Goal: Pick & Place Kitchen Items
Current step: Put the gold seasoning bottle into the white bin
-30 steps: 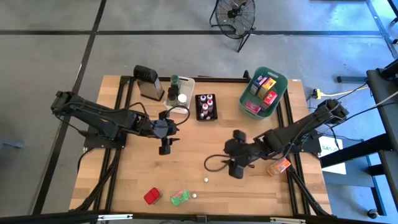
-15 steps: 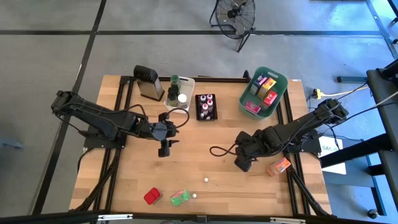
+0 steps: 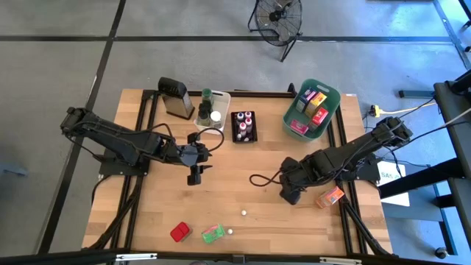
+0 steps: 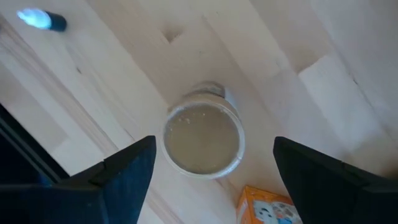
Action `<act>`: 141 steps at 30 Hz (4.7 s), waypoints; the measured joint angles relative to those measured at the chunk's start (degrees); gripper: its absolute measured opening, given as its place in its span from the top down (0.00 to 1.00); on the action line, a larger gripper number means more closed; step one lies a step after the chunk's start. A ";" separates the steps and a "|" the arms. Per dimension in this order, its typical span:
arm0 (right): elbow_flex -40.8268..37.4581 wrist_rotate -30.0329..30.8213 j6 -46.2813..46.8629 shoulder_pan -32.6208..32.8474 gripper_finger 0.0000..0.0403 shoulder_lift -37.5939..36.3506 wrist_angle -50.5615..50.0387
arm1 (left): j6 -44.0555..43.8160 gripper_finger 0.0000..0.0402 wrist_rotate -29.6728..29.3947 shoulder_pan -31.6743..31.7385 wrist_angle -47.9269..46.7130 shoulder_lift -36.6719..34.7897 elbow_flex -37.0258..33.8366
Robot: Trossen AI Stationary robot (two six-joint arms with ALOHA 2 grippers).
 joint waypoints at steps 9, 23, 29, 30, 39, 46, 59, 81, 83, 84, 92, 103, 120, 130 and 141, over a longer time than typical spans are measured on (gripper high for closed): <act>-0.81 -0.21 -0.28 0.01 0.19 0.00 -0.75 | -0.04 0.54 0.02 0.00 -0.03 0.00 0.00; -2.60 -0.89 -1.67 -0.07 0.18 0.00 5.62 | -0.09 0.54 0.04 0.00 -0.04 0.00 0.00; -2.60 -0.60 -2.70 -0.07 0.11 0.00 7.01 | -0.07 0.54 0.04 0.00 -0.04 0.00 0.00; -2.60 -0.27 -2.69 -0.07 0.09 0.00 6.88 | -0.07 0.54 0.04 0.00 -0.06 0.00 0.00; -2.60 2.77 -0.04 1.38 0.03 -0.16 0.38 | -0.11 0.54 0.08 0.00 -0.23 0.00 0.00; -2.60 6.58 2.59 8.83 0.03 -1.42 1.25 | -0.13 0.54 0.09 0.00 -0.49 0.00 0.00; -4.25 14.79 15.41 21.37 0.03 -1.35 1.70 | -1.05 0.54 0.10 0.00 -0.78 0.00 0.00; -26.14 24.59 11.10 24.36 0.03 -1.33 25.89 | -0.74 0.54 0.09 0.01 -0.70 -0.01 0.00; -28.72 26.54 9.22 24.35 0.03 -1.33 31.05 | -0.87 0.54 0.09 0.00 -0.70 -0.01 0.00; -30.05 27.55 8.01 24.35 0.03 -1.33 33.27 | -0.90 0.54 0.09 0.00 -0.69 0.00 0.00; -36.96 39.34 4.08 24.27 0.03 -1.33 42.47 | -1.03 0.54 -2.04 0.00 -0.23 0.09 0.00; -40.89 41.78 -6.39 20.40 0.07 -1.33 54.72 | -1.03 0.54 -8.13 0.04 -0.24 0.11 0.00; -40.92 36.84 -19.50 15.23 0.30 -1.31 64.76 | 5.18 0.54 -8.82 0.50 15.33 0.70 -6.98; -38.46 29.02 -39.79 9.74 0.29 -1.31 77.32 | 17.02 0.54 7.87 6.04 54.54 1.01 -19.56; -31.20 20.63 -58.18 0.94 0.29 -1.31 77.31 | 19.93 0.54 13.99 7.10 76.50 9.89 -20.76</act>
